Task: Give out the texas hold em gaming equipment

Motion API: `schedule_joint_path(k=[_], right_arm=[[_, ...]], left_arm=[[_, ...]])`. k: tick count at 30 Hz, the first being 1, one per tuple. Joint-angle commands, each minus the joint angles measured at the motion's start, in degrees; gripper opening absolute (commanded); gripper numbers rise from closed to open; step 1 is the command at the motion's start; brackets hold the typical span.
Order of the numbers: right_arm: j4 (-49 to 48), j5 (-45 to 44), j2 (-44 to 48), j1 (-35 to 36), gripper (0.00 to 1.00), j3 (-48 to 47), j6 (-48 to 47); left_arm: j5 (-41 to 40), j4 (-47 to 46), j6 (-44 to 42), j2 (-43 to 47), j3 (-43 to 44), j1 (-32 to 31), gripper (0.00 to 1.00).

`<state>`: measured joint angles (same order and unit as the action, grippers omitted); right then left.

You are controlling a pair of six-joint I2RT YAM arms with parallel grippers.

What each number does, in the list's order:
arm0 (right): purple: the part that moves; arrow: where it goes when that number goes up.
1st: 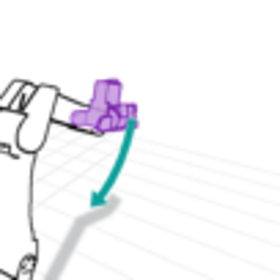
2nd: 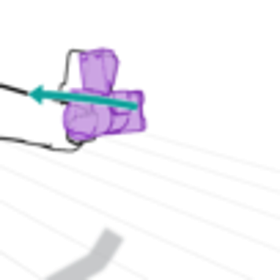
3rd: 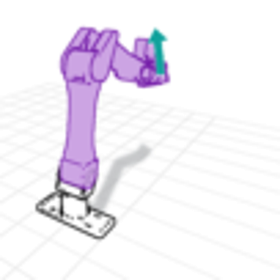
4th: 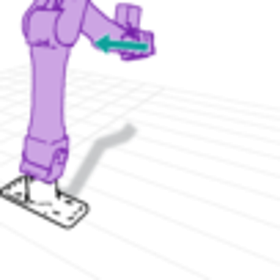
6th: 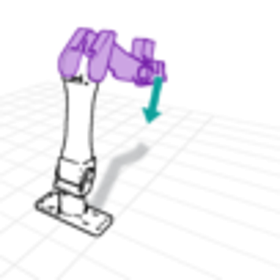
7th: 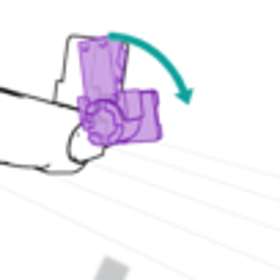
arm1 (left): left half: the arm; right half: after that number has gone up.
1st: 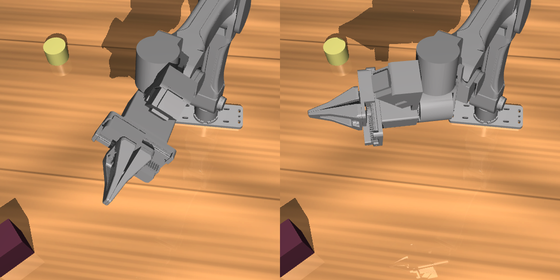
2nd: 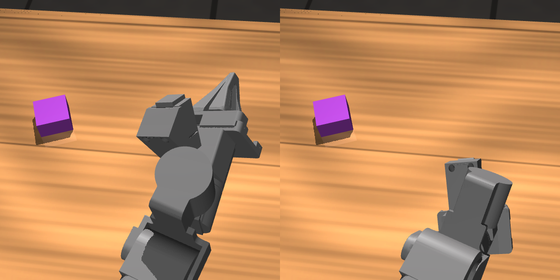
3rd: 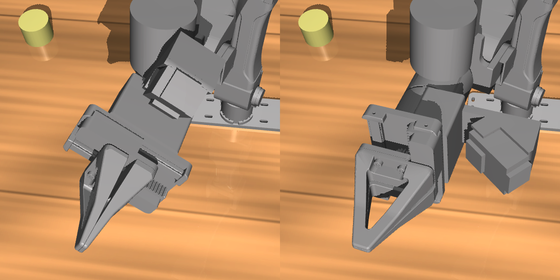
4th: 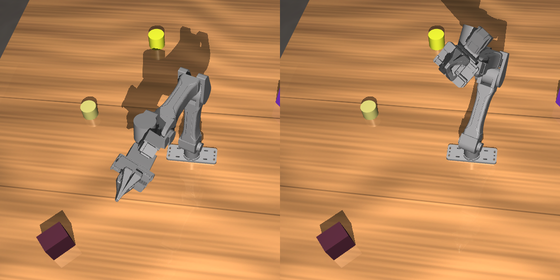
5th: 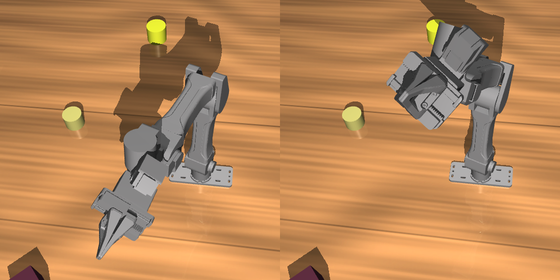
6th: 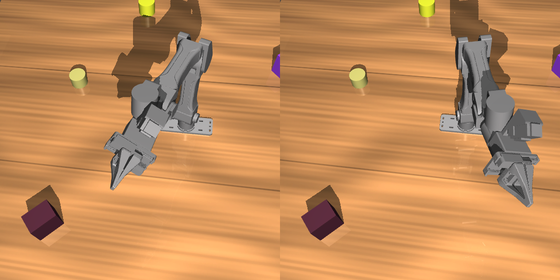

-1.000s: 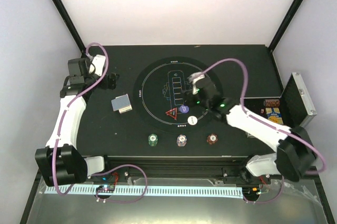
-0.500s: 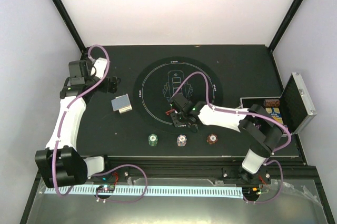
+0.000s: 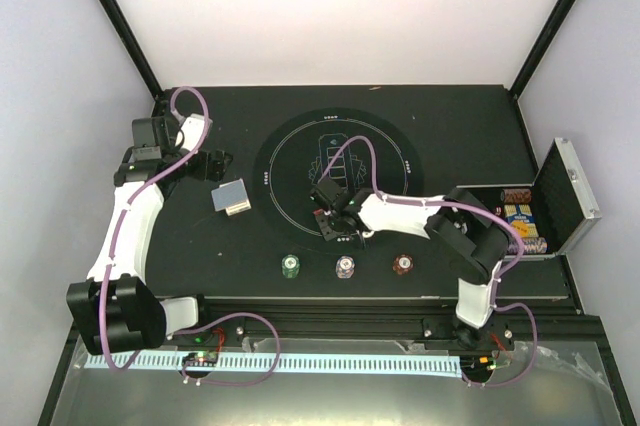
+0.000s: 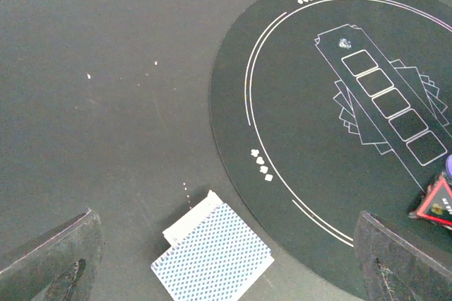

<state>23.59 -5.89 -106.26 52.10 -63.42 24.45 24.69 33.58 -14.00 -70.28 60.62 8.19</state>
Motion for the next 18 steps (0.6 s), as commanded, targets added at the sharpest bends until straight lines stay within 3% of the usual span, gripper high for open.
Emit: schedule_joint_path(k=[1,9,18], right_arm=[[1.2,-3.2,-2.2,0.3,0.34,-3.7,-2.0],[3.8,-5.0,-8.3,0.0,0.33,-11.8,-7.0],[8.5,-3.7,-19.7,-0.5,0.33,-28.4,-11.3]], left_arm=[[2.8,2.6,-0.9,0.1,3.1,0.8,0.99],[4.6,4.2,-1.0,0.0,4.0,2.2,0.99],[6.9,7.5,-2.3,-1.1,6.4,5.5,0.99]])
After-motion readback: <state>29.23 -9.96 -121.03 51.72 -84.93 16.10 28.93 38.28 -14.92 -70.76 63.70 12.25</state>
